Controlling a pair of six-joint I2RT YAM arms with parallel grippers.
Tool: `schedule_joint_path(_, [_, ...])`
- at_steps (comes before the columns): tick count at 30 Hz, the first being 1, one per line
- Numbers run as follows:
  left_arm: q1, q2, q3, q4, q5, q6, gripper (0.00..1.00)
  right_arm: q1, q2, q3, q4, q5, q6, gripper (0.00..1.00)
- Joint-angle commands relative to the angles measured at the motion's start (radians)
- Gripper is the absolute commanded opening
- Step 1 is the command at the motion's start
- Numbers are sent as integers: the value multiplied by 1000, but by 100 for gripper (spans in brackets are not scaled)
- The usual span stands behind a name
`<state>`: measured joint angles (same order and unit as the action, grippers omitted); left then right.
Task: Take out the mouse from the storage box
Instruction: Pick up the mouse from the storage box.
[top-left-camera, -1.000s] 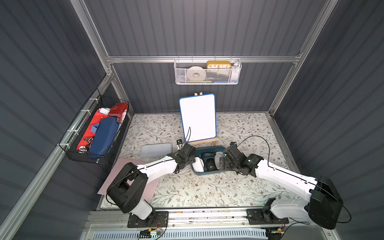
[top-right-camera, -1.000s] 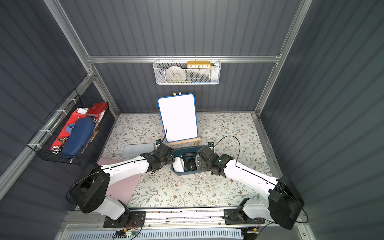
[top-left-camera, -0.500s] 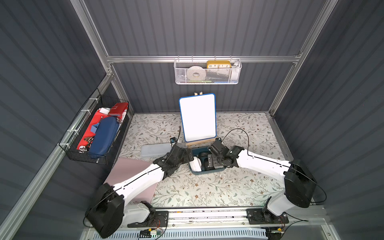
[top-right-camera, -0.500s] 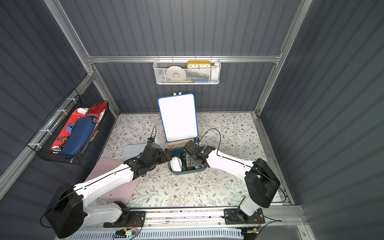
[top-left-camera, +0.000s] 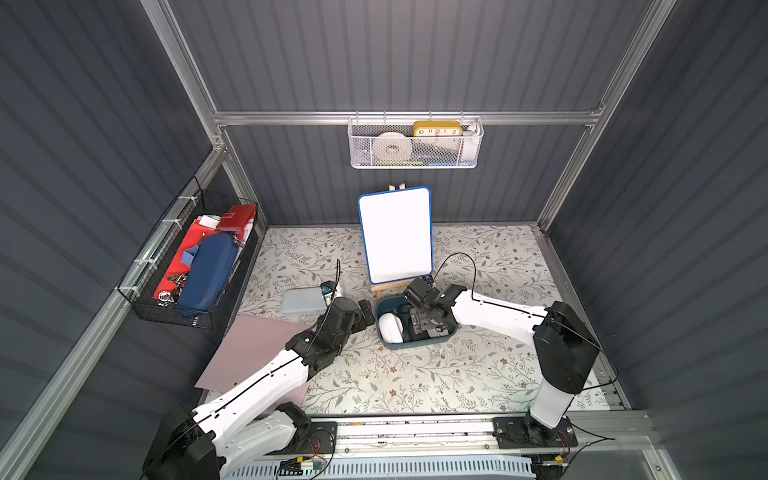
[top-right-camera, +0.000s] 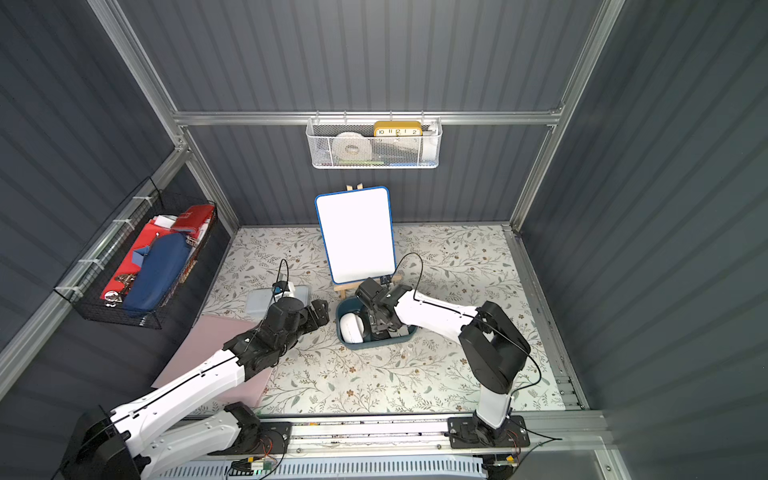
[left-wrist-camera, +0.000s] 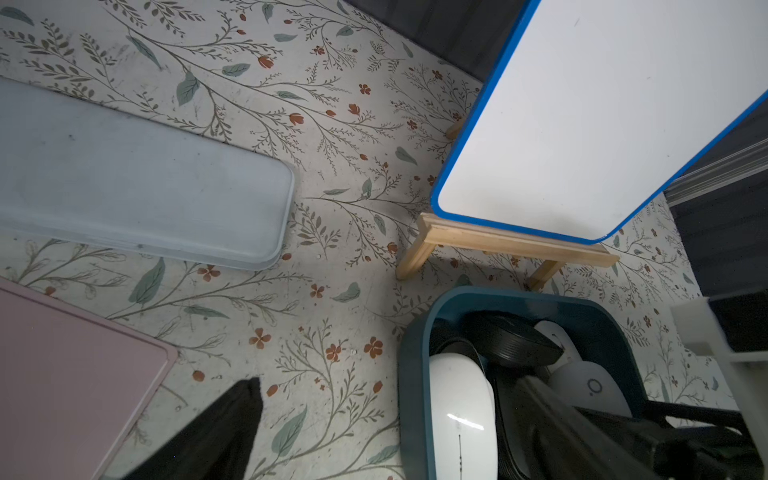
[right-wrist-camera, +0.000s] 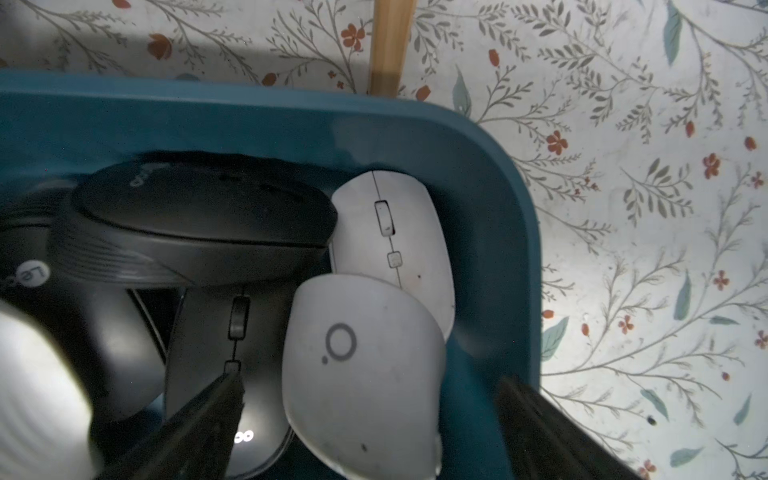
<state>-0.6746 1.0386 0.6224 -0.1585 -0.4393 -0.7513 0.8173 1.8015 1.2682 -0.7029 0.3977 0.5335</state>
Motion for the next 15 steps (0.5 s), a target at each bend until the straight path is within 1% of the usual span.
schedule_joint_path(1, [0,5,-15,-6,-21,-12,99,-1,36,38,-54,34,-1,97])
schedule_joint_path(10, [0,0,-24,-6,-33,-10,99,26,105,98,-130,113,17,92])
schedule_joint_path(15, [0,12,-18,-5,-33,-9,99,28,140,107,-137,107,24,91])
